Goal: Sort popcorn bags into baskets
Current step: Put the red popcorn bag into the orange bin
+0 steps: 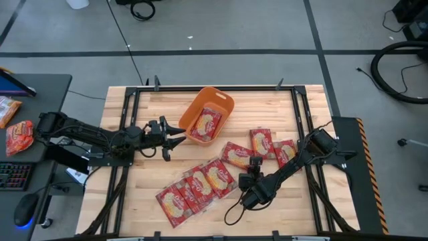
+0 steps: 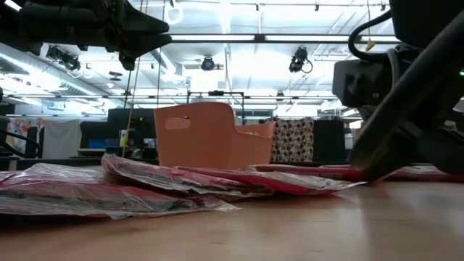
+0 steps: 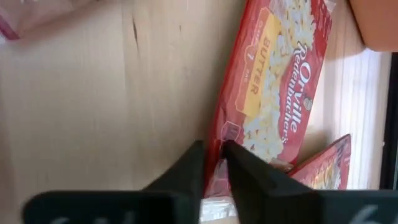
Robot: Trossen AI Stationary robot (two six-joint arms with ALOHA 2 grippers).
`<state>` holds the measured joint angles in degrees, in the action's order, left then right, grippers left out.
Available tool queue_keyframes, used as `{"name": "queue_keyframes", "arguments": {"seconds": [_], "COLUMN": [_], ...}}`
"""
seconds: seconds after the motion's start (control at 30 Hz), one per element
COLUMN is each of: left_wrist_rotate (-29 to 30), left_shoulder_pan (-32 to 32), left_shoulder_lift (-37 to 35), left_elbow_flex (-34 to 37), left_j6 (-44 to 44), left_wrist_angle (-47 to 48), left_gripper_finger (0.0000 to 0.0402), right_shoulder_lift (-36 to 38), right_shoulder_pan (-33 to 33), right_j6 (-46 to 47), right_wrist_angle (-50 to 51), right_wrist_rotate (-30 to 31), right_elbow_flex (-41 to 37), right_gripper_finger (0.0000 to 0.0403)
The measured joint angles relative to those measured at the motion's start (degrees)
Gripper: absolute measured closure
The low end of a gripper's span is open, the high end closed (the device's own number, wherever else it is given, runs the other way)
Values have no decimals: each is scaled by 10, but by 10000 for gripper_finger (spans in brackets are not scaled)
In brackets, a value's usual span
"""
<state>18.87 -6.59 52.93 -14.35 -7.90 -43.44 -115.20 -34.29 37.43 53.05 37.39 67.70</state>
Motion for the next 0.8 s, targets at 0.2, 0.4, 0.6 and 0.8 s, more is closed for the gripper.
{"name": "queue_keyframes", "arguments": {"seconds": [0.2,0.4,0.6,0.8], "left_wrist_rotate": [0,0,0,0], "left_shoulder_pan": [0,0,0,0], "left_shoulder_lift": [0,0,0,0], "left_elbow_flex": [0,0,0,0], "left_j6": [0,0,0,0], "left_wrist_angle": [0,0,0,0], "left_gripper_finger": [251,251,251,251], "right_shoulder_lift": [0,0,0,0], "right_shoulder_pan": [0,10,22,43], "right_j6": [-9,-12,-12,-12], "right_wrist_angle": [23,145,266,365], "right_wrist_rotate": [4,27,80,120], "right_elbow_flex": [17,89,156,205], "right_gripper_finger": [390,397,398,400]}}
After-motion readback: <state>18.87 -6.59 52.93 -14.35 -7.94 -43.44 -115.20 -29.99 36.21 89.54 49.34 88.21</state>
